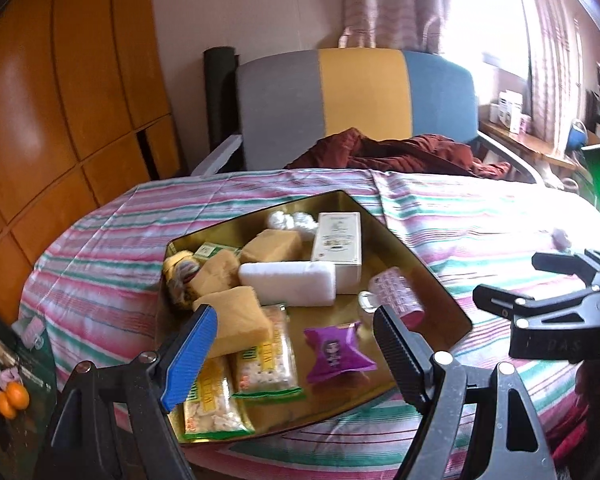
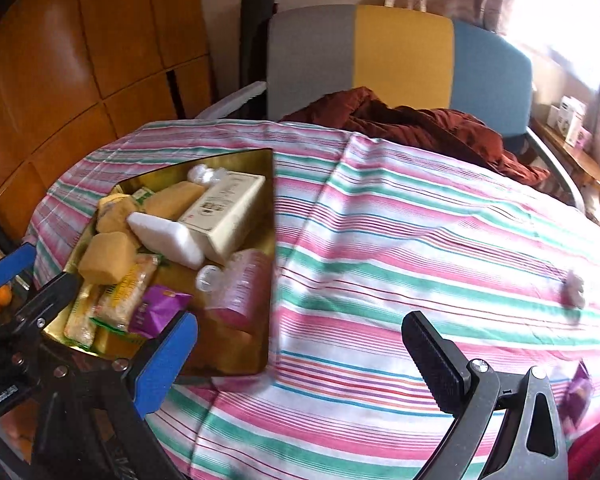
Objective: Organize objects
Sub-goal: 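Move both tools back from the tray toward the purple packet and cotton ball, then grasp the purple snack packet with the right tool while the left tool grasps the wrapped cotton ball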
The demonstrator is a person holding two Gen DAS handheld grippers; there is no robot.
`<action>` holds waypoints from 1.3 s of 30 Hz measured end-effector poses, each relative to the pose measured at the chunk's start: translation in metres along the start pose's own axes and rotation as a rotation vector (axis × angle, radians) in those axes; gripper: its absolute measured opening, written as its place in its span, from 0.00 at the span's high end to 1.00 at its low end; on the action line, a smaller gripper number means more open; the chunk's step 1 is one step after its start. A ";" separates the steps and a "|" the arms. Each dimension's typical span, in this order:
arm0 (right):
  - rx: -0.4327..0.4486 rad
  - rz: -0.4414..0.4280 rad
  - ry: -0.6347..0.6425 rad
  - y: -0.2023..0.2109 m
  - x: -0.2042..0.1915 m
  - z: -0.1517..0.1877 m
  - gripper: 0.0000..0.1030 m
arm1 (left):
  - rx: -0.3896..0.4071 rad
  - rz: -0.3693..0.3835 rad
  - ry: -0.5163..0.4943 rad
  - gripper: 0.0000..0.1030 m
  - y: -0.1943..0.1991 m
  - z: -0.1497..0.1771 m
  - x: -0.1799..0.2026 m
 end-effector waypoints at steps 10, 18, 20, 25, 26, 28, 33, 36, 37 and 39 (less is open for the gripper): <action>-0.013 0.099 -0.081 0.007 0.069 0.001 0.00 | 0.018 0.045 -0.090 0.21 0.003 -0.011 0.034; -0.017 0.189 -0.142 0.017 0.127 0.000 0.00 | 0.018 0.097 -0.160 0.21 -0.002 -0.016 0.062; -0.020 0.224 -0.153 0.022 0.147 -0.001 0.00 | 0.022 0.124 -0.173 0.21 -0.004 -0.018 0.070; -0.049 0.325 -0.200 0.040 0.210 -0.003 0.00 | 0.035 0.198 -0.192 0.21 -0.007 -0.023 0.091; -0.056 0.343 -0.211 0.045 0.223 -0.003 0.00 | 0.037 0.214 -0.193 0.21 -0.008 -0.024 0.095; -0.079 0.378 -0.234 0.054 0.251 -0.002 0.00 | 0.034 0.241 -0.192 0.21 -0.010 -0.026 0.100; -0.167 0.419 -0.277 0.071 0.310 0.004 0.00 | 0.023 0.276 -0.191 0.21 -0.016 -0.029 0.110; -0.226 0.405 -0.301 0.072 0.328 0.010 0.00 | 0.015 0.289 -0.204 0.21 -0.019 -0.031 0.120; -0.251 0.389 -0.298 0.068 0.329 0.012 0.01 | 0.010 0.297 -0.206 0.21 -0.020 -0.032 0.123; -0.301 0.357 -0.304 0.057 0.325 0.020 0.03 | 0.011 0.310 -0.216 0.21 -0.021 -0.036 0.130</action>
Point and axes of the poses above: each gripper's, at about its wrist camera, not at the fingertips, and y roughly against the way its jaws point, x to its right, z to its underside, the point moved 7 cm from there along -y, roughly the way its jaws point, and after that the axes turned 11 degrees about -y, right-handed, at the moved point
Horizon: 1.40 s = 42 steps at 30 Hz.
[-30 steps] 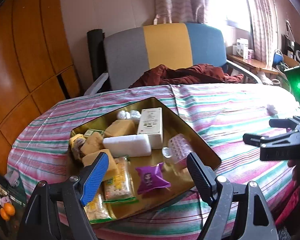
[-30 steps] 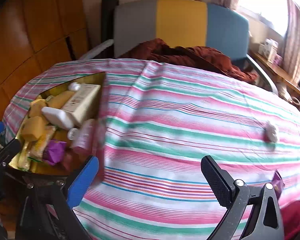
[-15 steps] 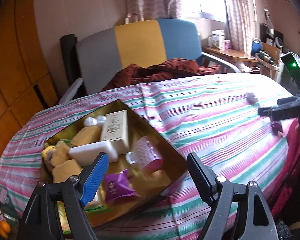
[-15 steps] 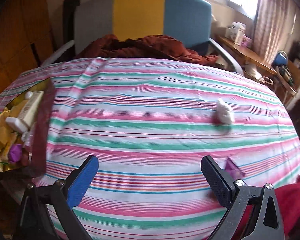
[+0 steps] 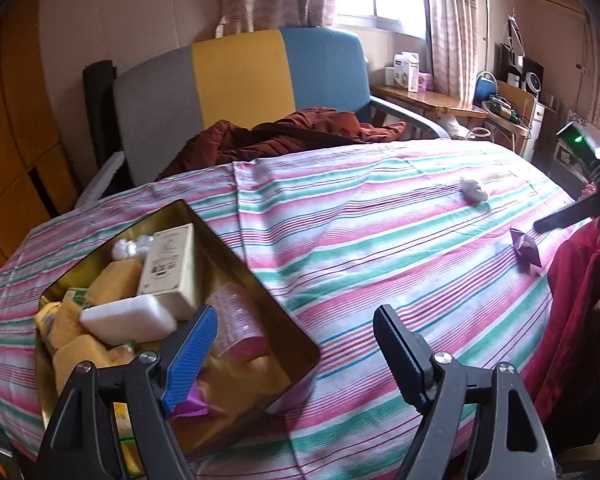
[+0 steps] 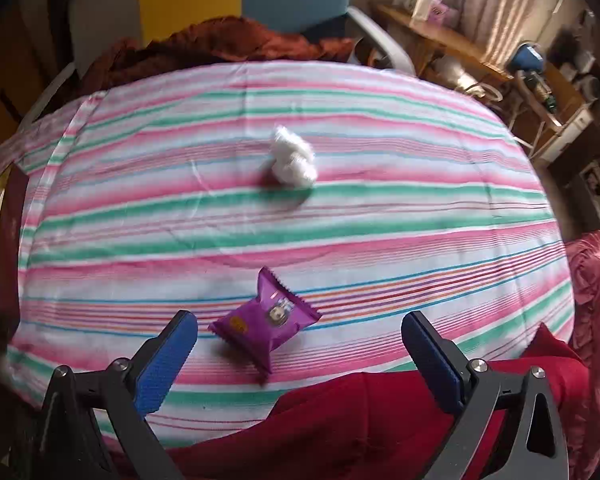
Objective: Organize objects
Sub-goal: 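Grasp the purple snack packet with the right tool while the left tool grasps the wrapped cotton ball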
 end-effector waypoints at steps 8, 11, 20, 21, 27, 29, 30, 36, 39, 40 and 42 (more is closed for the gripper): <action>-0.224 -0.032 -0.101 -0.047 -0.007 0.003 0.16 | 0.025 0.046 -0.062 0.21 -0.011 -0.027 0.028; -0.241 0.024 -0.035 -0.055 -0.013 0.001 0.38 | 0.029 0.071 -0.077 0.21 -0.017 -0.036 0.039; -0.221 0.012 0.020 -0.060 -0.019 0.004 0.59 | 0.004 0.170 -0.093 0.21 -0.051 -0.066 0.072; -0.205 0.021 0.007 -0.059 -0.017 0.002 0.61 | -0.005 0.178 -0.089 0.21 -0.057 -0.069 0.074; -0.070 -0.054 -0.123 -0.029 0.000 -0.007 0.62 | -0.083 0.257 -0.065 0.30 -0.095 -0.088 0.096; -0.049 -0.086 -0.162 -0.024 0.004 -0.007 0.62 | -0.095 0.304 -0.054 0.31 -0.105 -0.097 0.107; -0.039 -0.097 -0.174 -0.022 0.003 -0.007 0.62 | -0.100 0.339 -0.040 0.31 -0.110 -0.102 0.114; 0.043 -0.239 -0.320 -0.002 0.015 -0.010 0.62 | -0.147 0.476 0.015 0.31 -0.149 -0.136 0.150; 0.117 -0.335 -0.405 0.005 0.027 -0.023 0.62 | -0.167 0.515 0.027 0.36 -0.170 -0.154 0.170; 0.156 -0.370 -0.441 0.012 0.034 -0.024 0.62 | -0.171 0.518 0.021 0.41 -0.175 -0.158 0.176; 0.215 -0.422 -0.489 0.021 0.041 -0.028 0.62 | -0.179 0.527 0.011 0.43 -0.187 -0.169 0.192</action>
Point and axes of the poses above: each gripper's, at about its wrist camera, not at the fingertips, and y roughly against the way its jaws point, x to its right, z to its underside, the point moved 7 cm from there along -y, roughly the way its jaws point, and after that the axes turned 11 degrees about -y, right-handed, at the moved point
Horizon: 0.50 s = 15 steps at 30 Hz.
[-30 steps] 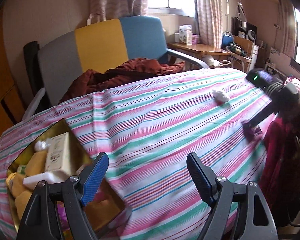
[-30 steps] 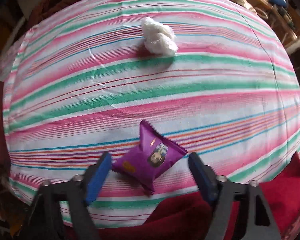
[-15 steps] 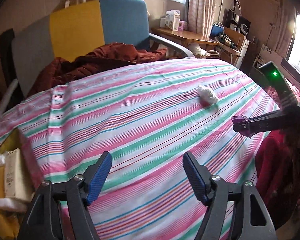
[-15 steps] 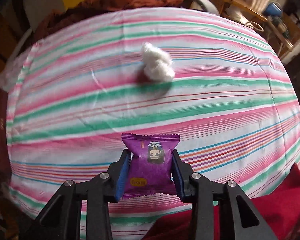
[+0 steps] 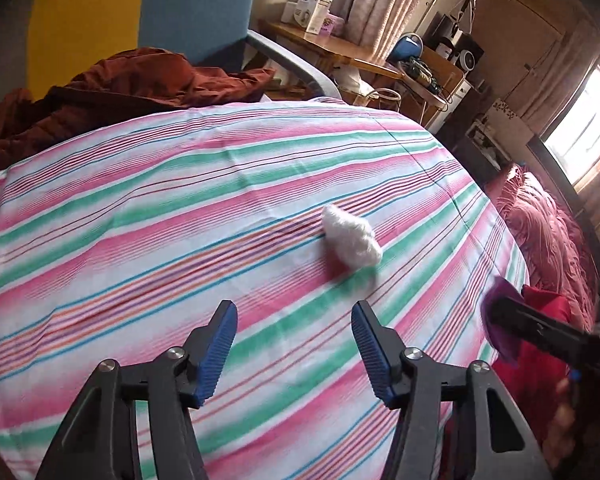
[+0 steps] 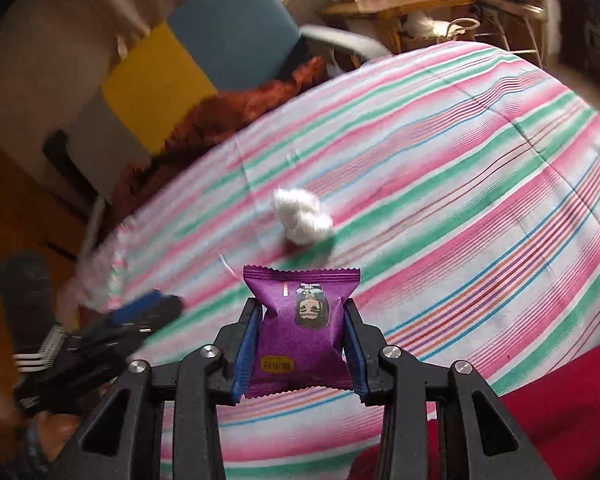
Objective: Organize objects
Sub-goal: 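Grasp the purple snack packet with the right tool while the left tool grasps the wrapped cotton ball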
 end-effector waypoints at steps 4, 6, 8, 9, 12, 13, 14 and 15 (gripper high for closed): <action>0.033 -0.042 -0.027 0.008 -0.003 -0.004 0.61 | -0.005 0.026 -0.007 0.43 -0.028 -0.024 0.019; 0.046 -0.054 -0.035 0.010 -0.004 -0.005 0.61 | -0.003 0.032 0.000 0.41 -0.043 -0.036 0.027; 0.064 -0.076 -0.046 0.013 -0.004 -0.006 0.61 | -0.010 0.033 0.013 0.41 -0.061 -0.045 0.030; 0.066 -0.086 -0.046 0.015 -0.004 -0.006 0.61 | -0.016 0.034 0.019 0.41 -0.070 -0.049 0.031; 0.063 -0.096 -0.041 0.016 -0.005 -0.004 0.60 | -0.058 0.035 0.065 0.45 -0.096 -0.053 0.031; 0.064 -0.099 -0.040 0.016 -0.006 -0.004 0.60 | -0.067 0.037 0.074 0.47 -0.102 -0.054 0.032; 0.066 -0.101 -0.042 0.016 -0.005 -0.004 0.60 | -0.075 0.021 0.058 0.53 -0.107 -0.054 0.033; 0.067 -0.106 -0.043 0.016 -0.004 -0.004 0.60 | -0.074 -0.010 0.034 0.59 -0.108 -0.053 0.033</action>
Point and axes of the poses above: each gripper's, at about its wrist camera, not at the fingertips, and y roughly against the way its jaws point, x to its right, z to its underside, the point moved 7 cm from there along -y, roughly the way its jaws point, and after that the axes turned 11 degrees about -y, right-handed, at the moved point
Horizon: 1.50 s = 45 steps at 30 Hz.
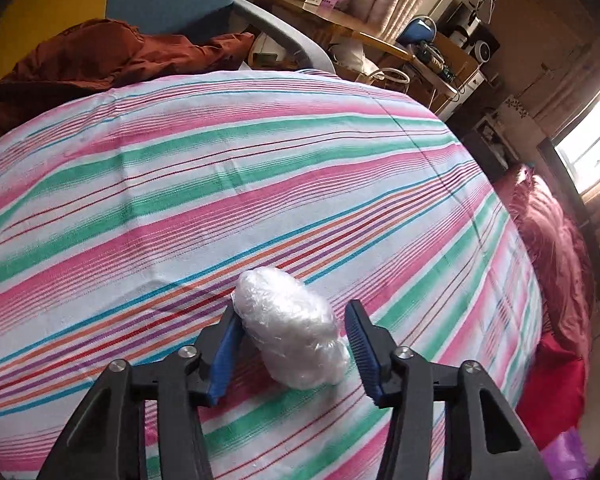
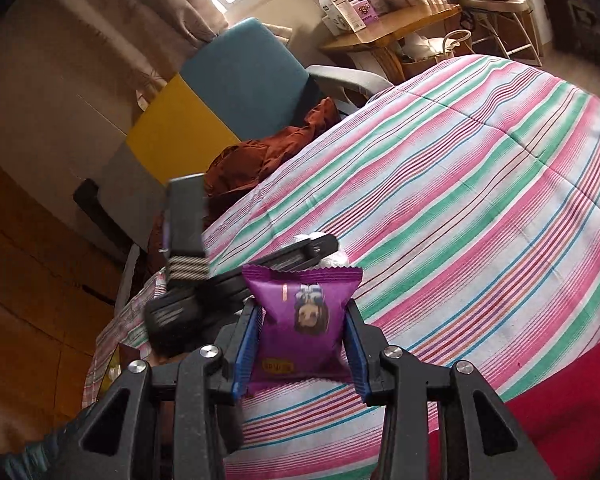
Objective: Organize objects
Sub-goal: 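Grasp the purple snack packet with the right tool while the left tool grasps the wrapped cotton ball, then carry the purple packet and cotton ball into the gold tray and open both tools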
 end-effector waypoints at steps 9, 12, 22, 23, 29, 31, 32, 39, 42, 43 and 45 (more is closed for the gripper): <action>-0.045 0.018 0.036 -0.010 -0.003 0.003 0.60 | 0.039 -0.105 -0.081 0.62 0.045 0.058 -0.025; -0.090 0.035 0.065 -0.019 -0.006 0.008 0.60 | 0.052 -0.153 -0.083 0.62 0.070 0.091 -0.041; -0.235 0.112 0.193 -0.045 -0.012 0.029 0.60 | 0.109 -0.212 -0.033 0.62 0.153 0.193 -0.070; -0.240 0.124 0.197 -0.047 -0.010 0.030 0.60 | 0.117 -0.227 -0.029 0.62 0.159 0.199 -0.072; -0.274 0.220 0.246 -0.057 -0.008 0.037 0.59 | 0.160 -0.257 -0.002 0.62 0.186 0.221 -0.083; -0.283 0.258 0.268 -0.061 -0.008 0.040 0.59 | 0.171 -0.266 0.001 0.62 0.192 0.224 -0.084; -0.289 0.270 0.278 -0.063 -0.008 0.042 0.59 | 0.174 -0.267 0.002 0.62 0.195 0.226 -0.085; -0.383 0.330 0.390 -0.078 -0.013 0.062 0.59 | 0.221 -0.283 -0.019 0.62 0.222 0.237 -0.082; -0.416 0.359 0.466 -0.083 -0.016 0.073 0.59 | 0.239 -0.294 -0.022 0.62 0.234 0.241 -0.081; -0.427 0.367 0.495 -0.084 -0.018 0.078 0.59 | 0.245 -0.297 -0.024 0.62 0.237 0.242 -0.081; -0.445 0.382 0.543 -0.086 -0.020 0.087 0.59 | 0.255 -0.300 -0.023 0.62 0.244 0.245 -0.081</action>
Point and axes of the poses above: each gripper's, at about its wrist camera, not at the fingertips, and y roughly against the way its jaws point, x to its right, z to its underside, the point moved 7 cm from there along -y, roughly the way its jaws point, and after that the axes turned 11 degrees about -y, right-handed, at the moved point
